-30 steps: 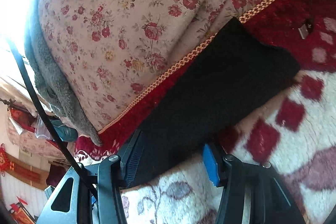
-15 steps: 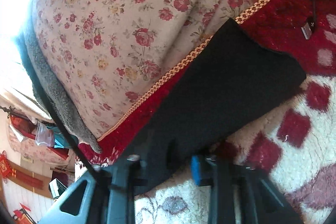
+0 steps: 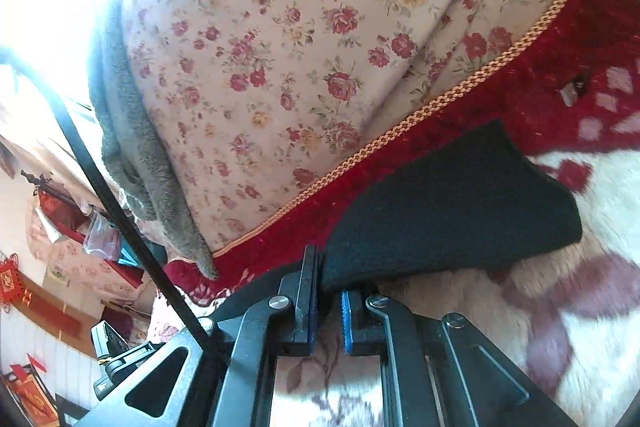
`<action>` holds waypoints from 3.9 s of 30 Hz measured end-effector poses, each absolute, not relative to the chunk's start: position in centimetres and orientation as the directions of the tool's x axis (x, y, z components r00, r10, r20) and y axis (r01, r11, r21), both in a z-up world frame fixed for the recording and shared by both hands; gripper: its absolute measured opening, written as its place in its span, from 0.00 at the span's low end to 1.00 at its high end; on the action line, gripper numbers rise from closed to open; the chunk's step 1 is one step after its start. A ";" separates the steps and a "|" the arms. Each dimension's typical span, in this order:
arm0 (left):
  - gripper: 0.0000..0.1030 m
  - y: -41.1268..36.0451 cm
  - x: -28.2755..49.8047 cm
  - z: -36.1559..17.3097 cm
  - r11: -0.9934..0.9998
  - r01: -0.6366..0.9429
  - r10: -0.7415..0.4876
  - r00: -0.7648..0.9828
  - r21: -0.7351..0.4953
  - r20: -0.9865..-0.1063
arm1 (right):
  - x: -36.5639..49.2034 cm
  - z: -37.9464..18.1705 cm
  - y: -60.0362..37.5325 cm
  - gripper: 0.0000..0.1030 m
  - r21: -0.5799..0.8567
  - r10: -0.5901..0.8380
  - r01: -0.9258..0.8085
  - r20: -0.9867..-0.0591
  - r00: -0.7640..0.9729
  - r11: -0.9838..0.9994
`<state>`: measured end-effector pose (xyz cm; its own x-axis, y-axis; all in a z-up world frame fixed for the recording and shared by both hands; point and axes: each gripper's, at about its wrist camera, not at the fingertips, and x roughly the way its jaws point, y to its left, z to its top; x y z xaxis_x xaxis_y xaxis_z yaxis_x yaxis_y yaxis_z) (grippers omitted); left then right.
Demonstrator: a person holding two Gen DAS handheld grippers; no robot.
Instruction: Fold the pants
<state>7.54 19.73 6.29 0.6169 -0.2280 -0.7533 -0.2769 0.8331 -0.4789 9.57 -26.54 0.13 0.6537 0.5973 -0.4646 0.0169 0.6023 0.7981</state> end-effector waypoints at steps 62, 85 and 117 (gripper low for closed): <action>0.07 17.4 -7.8 2.6 0.895 -0.240 -0.192 0.554 -0.376 -0.810 | -13.0 -0.5 -34.5 0.06 0.750 0.377 0.299 -0.583 0.720 0.590; 0.18 27.3 -12.7 6.9 0.852 -0.429 0.026 0.606 -0.299 -0.795 | -9.0 8.6 -19.6 0.31 0.709 0.639 -0.143 -0.504 0.582 0.690; 0.36 36.9 -8.0 4.3 0.830 -0.518 0.112 0.518 -0.207 -0.848 | 0.4 3.7 17.9 0.26 0.323 0.661 -0.733 -0.716 0.225 0.599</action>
